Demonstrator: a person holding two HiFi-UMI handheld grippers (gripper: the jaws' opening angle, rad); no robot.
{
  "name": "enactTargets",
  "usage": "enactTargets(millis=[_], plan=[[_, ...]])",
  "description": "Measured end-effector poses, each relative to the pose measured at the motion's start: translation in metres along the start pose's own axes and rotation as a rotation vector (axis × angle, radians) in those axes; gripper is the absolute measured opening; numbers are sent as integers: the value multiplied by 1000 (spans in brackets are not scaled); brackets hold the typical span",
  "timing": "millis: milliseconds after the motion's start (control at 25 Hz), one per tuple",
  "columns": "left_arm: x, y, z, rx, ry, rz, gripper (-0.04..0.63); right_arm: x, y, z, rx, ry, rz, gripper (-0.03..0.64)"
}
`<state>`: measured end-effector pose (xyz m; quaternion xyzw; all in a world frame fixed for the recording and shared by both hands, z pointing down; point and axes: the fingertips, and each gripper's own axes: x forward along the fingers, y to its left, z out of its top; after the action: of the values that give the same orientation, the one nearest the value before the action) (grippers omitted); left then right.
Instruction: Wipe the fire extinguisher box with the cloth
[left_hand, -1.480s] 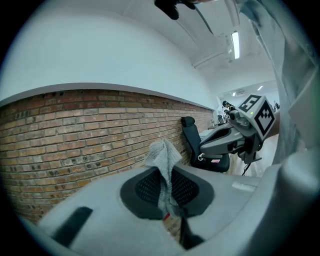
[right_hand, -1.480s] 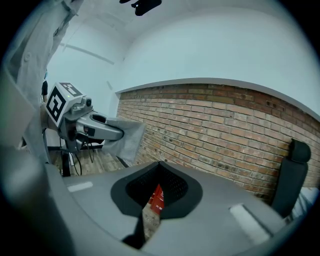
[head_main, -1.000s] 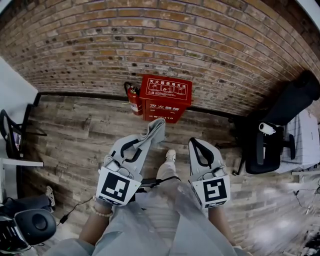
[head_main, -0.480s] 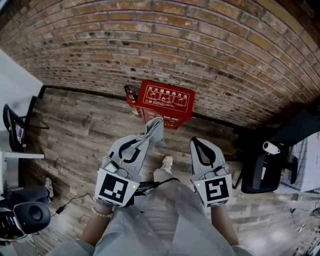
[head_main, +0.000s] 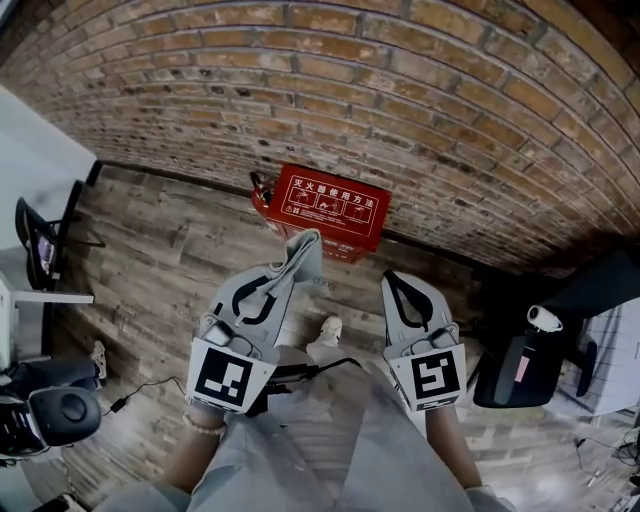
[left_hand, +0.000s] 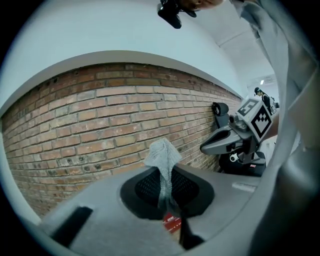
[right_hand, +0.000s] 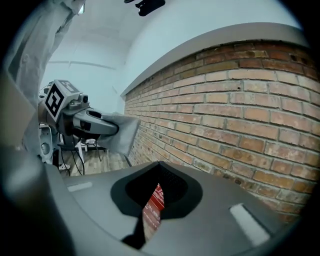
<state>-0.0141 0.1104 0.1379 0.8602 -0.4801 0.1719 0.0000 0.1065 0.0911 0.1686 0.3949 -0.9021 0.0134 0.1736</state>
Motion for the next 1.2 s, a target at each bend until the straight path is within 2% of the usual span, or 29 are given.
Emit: enactTargets(millis=[360, 920, 1200], plan=[[16, 2, -1, 21, 30, -5, 14, 12, -14, -14, 26, 16, 8, 9], [54, 19, -24, -12, 62, -71, 14, 37, -37, -20, 51, 50, -61, 9], [73, 26, -42, 3, 85, -114, 14, 56, -41, -35, 86, 62, -83, 9]])
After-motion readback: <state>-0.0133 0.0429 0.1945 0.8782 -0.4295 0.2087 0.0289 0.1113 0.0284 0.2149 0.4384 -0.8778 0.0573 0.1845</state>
